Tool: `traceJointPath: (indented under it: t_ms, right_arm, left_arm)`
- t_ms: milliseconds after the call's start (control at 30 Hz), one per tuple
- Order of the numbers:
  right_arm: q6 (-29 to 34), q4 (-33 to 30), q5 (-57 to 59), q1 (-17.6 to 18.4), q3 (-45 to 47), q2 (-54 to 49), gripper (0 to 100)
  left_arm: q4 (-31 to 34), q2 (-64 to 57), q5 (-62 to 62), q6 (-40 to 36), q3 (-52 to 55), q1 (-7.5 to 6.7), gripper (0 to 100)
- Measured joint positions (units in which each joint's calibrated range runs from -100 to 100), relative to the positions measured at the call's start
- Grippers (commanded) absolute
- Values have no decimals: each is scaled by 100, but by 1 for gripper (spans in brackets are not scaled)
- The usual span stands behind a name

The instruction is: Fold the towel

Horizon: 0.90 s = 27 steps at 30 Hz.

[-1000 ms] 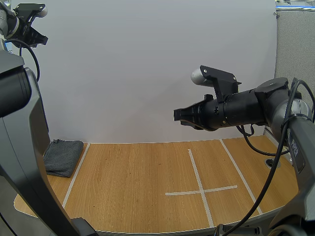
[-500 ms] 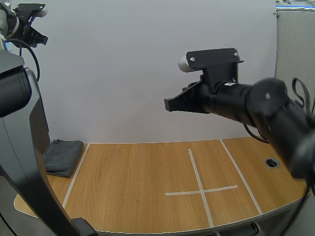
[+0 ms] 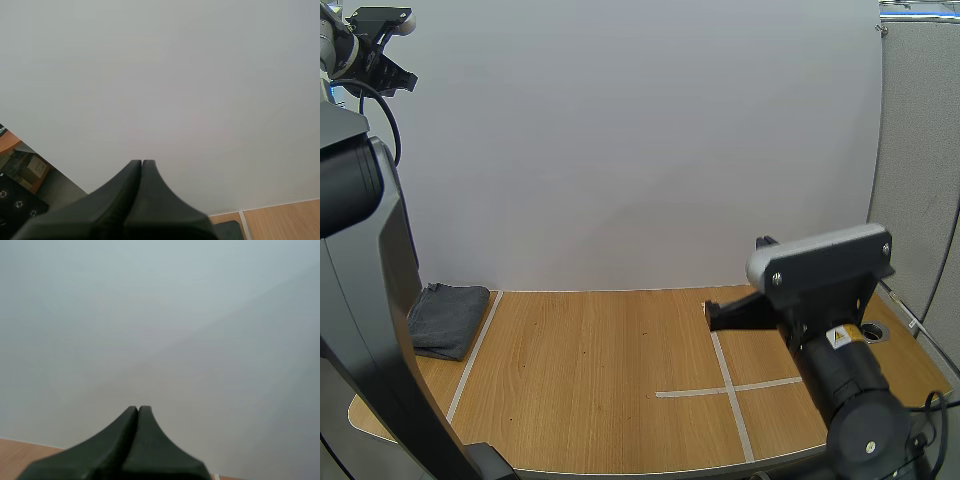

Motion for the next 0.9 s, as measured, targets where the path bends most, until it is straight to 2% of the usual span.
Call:
traceJointPath:
  t_ms: [267, 433, 533, 700, 733, 767, 800, 867, 900]
  right_arm:
    - [-10, 0, 88, 0, 40, -9, 0]
    - [-10, 0, 88, 0, 40, -13, 0]
    - [-10, 0, 88, 0, 40, -13, 0]
    - [-10, 0, 88, 0, 40, -13, 0]
    - [-10, 0, 88, 0, 40, -13, 0]
    - [-10, 0, 88, 0, 40, -13, 0]
    - [-10, 0, 88, 0, 40, -13, 0]
    - [-10, 0, 88, 0, 40, -13, 0]
    - [-10, 13, 88, 0, 40, -13, 0]
  left_arm:
    - [15, -76, 15, 0, 0, 0, 0]
    - [282, -611, 15, 0, 107, -29, 0]
    - [652, -1220, 0, 0, 123, -225, 0]
    - [875, -1902, -1, 0, 123, -670, 0]
    - [875, -2112, -1, 0, 123, -821, 0]
    - [888, -2153, -52, 0, 123, -900, 0]
    - [889, -2191, -52, 0, 123, -900, 0]
    - [889, -2310, -70, 0, 123, -1026, 0]
    - [841, -2484, -157, 0, 93, -1231, 0]
